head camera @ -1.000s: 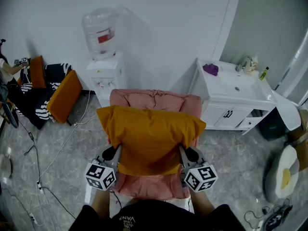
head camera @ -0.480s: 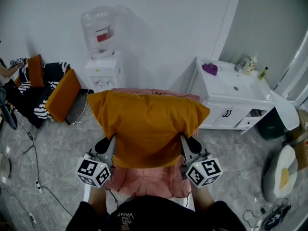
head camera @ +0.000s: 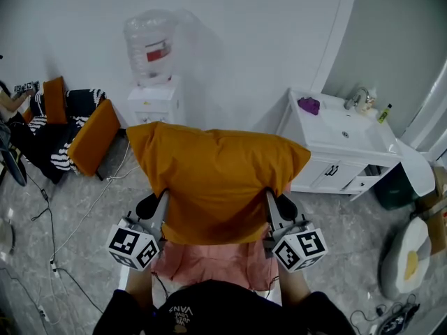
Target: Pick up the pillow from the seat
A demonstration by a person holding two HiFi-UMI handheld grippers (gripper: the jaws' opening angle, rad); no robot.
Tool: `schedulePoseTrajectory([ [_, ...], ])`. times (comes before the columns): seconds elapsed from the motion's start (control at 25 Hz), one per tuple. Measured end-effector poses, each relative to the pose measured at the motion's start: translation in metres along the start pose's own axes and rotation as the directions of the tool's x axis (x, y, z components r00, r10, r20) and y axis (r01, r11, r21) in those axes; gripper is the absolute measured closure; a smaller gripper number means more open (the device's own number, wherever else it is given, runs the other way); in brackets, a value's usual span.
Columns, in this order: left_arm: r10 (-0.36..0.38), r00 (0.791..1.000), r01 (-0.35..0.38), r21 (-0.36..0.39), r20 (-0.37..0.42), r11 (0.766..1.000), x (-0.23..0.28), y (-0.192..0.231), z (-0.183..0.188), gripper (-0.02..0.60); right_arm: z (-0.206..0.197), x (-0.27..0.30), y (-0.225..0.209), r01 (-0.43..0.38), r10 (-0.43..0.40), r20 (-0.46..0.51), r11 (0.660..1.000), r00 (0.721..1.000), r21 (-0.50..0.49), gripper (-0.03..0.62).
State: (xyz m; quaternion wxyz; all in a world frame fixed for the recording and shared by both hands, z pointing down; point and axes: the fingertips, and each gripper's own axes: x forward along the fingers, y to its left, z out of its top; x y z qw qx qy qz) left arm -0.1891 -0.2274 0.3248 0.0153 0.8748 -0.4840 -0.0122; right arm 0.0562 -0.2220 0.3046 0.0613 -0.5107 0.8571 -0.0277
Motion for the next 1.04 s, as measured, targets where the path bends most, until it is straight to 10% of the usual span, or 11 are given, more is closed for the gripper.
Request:
schedulePoseTrajectory([
  [1.04, 0.015, 1.000, -0.015, -0.010, 0.022, 1.000, -0.008, 0.017, 0.007, 0.554, 0.010, 0.014, 0.015, -0.008, 0.008, 0.003, 0.999, 1.000, -0.033, 0.563],
])
